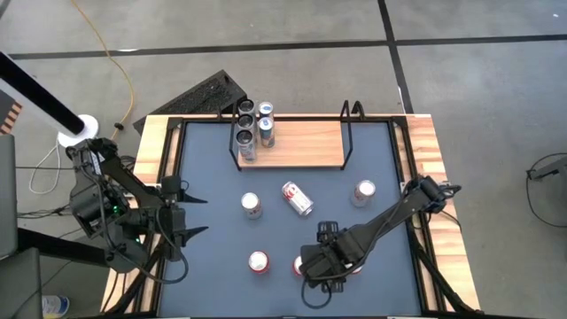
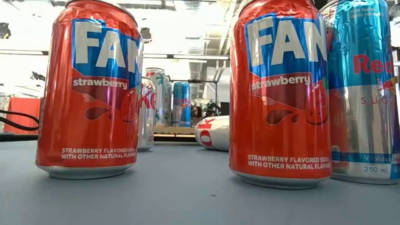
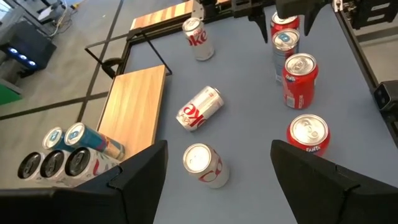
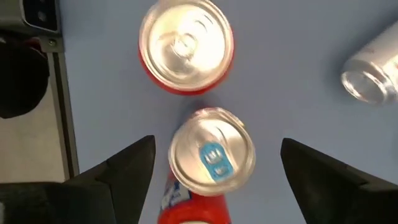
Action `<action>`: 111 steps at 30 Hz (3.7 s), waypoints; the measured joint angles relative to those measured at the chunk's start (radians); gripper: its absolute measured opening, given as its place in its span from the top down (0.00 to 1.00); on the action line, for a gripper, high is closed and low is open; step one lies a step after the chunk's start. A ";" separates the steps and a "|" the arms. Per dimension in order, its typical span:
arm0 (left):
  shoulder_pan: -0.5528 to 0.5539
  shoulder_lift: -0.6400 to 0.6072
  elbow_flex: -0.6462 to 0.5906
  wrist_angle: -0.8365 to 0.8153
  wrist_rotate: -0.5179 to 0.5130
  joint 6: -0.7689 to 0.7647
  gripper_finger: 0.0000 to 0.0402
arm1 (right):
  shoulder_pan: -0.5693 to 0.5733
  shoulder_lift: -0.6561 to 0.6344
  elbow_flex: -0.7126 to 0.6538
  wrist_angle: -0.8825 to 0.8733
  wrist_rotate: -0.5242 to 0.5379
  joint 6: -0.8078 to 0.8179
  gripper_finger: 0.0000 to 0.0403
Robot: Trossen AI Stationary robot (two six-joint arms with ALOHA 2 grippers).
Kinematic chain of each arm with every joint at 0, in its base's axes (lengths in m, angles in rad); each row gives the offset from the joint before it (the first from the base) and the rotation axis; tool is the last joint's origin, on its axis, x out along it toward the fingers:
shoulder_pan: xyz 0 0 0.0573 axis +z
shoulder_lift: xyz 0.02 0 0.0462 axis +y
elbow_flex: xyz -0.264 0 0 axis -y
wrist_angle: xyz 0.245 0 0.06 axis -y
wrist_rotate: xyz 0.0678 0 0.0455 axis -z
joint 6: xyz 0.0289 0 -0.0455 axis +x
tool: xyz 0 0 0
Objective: Place canned beverage on shelf
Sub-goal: Put the blue soda can aligned with the other blue soda cans on the shelf
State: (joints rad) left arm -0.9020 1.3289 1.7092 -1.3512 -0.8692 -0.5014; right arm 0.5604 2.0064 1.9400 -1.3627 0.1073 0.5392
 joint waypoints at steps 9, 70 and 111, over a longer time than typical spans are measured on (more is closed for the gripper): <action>0.000 0.000 0.000 0.000 0.000 0.000 0.32 | 0.002 0.011 -0.030 0.018 -0.001 -0.014 0.17; 0.001 0.000 0.000 0.034 0.039 0.012 0.32 | 0.000 -0.031 -0.208 0.190 -0.013 -0.059 0.23; 0.001 0.000 0.000 0.086 0.026 -0.031 0.32 | -0.010 -0.039 -0.196 0.188 -0.043 -0.440 0.23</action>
State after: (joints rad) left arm -0.9012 1.3289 1.7092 -1.2648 -0.8433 -0.5320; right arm 0.5500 1.9678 1.7439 -1.1751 0.0641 0.0993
